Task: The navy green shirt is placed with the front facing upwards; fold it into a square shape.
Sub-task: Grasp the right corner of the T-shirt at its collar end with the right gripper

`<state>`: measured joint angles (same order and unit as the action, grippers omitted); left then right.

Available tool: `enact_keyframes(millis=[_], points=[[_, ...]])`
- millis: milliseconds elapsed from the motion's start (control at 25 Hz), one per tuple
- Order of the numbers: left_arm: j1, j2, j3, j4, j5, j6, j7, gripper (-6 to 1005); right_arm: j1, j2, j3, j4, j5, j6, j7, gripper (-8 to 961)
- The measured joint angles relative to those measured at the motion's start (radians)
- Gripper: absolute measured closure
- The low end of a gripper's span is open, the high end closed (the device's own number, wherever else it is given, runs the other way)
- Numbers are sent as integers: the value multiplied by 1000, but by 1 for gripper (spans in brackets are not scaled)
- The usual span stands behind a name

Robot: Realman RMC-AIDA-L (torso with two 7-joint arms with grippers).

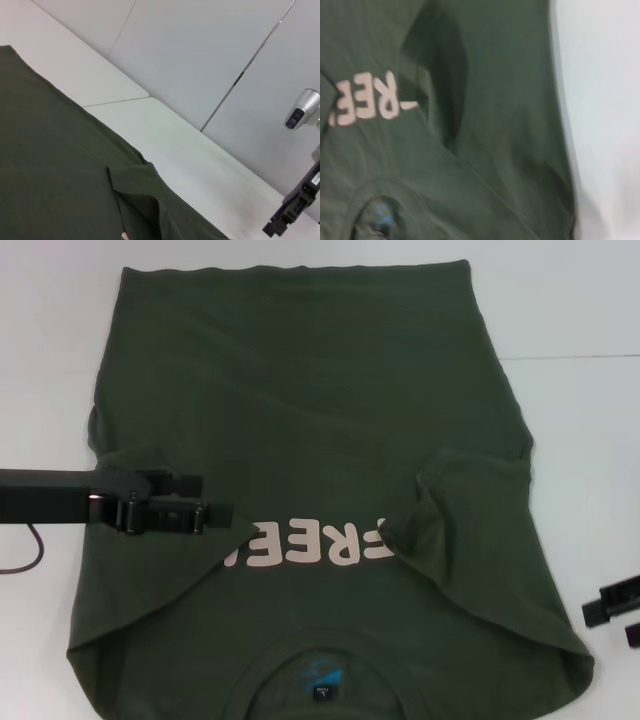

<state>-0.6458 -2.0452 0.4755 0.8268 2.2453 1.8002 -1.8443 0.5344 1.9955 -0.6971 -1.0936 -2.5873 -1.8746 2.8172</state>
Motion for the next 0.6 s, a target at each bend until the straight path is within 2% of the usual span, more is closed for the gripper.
enact_keyframes(millis=[200,360,560,600], points=[[-1,-5,0,-2,-1,0,0,48,-8,-30,29,50,73,-5,-29,177],[-3,-9,-2,-2,-1,-4,1,48,-6,-44,55,97,81,-6,-34,172],[-2,-13,-5,-2,-1,-14,0,48,3,-72,64,180,97,-23,-51,27],[-2,-14,-5,-2,-1,-14,0,48,4,-76,65,191,99,-24,-52,27]])
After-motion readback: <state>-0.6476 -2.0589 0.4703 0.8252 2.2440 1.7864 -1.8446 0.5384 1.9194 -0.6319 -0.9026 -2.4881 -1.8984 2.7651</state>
